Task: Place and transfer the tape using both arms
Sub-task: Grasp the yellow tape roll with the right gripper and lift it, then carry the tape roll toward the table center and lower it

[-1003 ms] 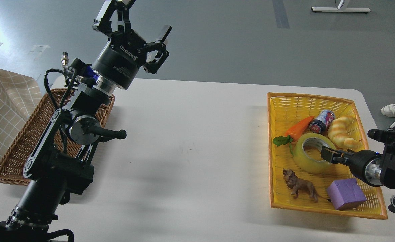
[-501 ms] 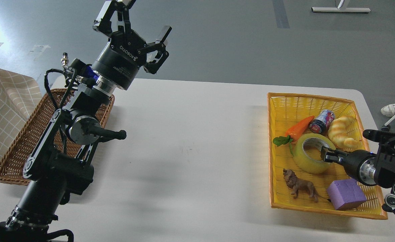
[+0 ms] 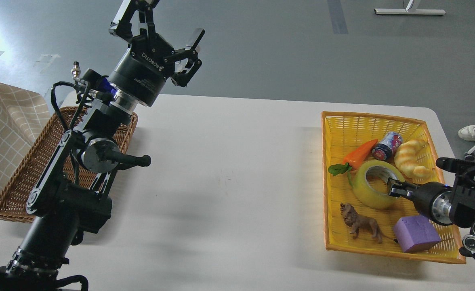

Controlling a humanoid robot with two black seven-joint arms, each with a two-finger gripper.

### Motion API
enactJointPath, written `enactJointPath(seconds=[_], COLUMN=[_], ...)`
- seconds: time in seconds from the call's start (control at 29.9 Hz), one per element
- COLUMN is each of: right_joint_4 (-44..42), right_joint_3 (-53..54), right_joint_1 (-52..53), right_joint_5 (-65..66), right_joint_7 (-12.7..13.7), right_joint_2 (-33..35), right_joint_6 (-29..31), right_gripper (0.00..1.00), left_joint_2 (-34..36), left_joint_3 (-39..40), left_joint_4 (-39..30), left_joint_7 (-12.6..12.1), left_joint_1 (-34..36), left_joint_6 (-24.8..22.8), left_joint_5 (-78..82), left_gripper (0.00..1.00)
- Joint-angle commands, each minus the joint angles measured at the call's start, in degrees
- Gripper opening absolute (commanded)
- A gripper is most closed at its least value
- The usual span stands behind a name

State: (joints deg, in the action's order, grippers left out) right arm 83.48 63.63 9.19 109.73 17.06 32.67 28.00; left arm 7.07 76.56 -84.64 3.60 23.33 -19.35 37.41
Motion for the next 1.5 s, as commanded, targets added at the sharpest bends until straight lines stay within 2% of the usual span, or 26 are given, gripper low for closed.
enactJointPath(seconds=[0.0, 0.07, 0.37, 0.57, 0.74, 1.0, 1.27, 1.47], right_joint_4=[0.0, 0.1, 0.4, 2.7, 4.8, 4.0, 2.7, 2.8], right_joint_3=[0.0, 0.0, 0.8, 3.7, 4.4, 4.0, -5.1, -18.4], right_joint_1=[-0.1, 0.0, 0.6, 1.1, 7.0, 17.2, 28.6, 36.9], right_joint_5=[-0.1, -0.2, -0.7, -3.9, -7.2, -9.4, -9.2, -9.1], right_joint_7=[0.0, -0.1, -0.7, -0.9, -0.8, -0.7, -0.2, -0.3], right_joint_2=[-0.1, -0.1, 0.6, 3.4, 6.1, 5.2, -2.5, -6.7], right_joint_6=[0.0, 0.0, 0.0, 0.0, 0.0, 0.0, 0.0, 0.0], right_gripper=[0.07, 0.0, 0.0, 0.0, 0.0, 0.0, 0.0, 0.0], left_joint_2=[0.1, 0.1, 0.0, 0.0, -0.1, 0.0, -0.2, 0.5], left_joint_3=[0.0, 0.1, 0.3, 0.6, 0.9, 0.8, 0.8, 0.9], left_joint_4=[-0.1, -0.2, -0.1, -0.2, -0.2, -0.2, -0.2, -0.3], left_joint_7=[0.0, 0.0, -0.1, -0.1, 0.0, -0.1, -0.1, -0.1], left_joint_1=[0.0, 0.0, -0.2, -0.1, -0.1, -0.1, -0.1, -0.1], left_joint_6=[0.0, 0.0, 0.1, 0.1, 0.0, 0.3, 0.5, 0.5], left_joint_5=[0.0, 0.0, -0.1, 0.0, -0.1, -0.1, 0.0, 0.0], left_gripper=[0.98, 0.98, 0.98, 0.98, 0.98, 0.98, 0.98, 0.98])
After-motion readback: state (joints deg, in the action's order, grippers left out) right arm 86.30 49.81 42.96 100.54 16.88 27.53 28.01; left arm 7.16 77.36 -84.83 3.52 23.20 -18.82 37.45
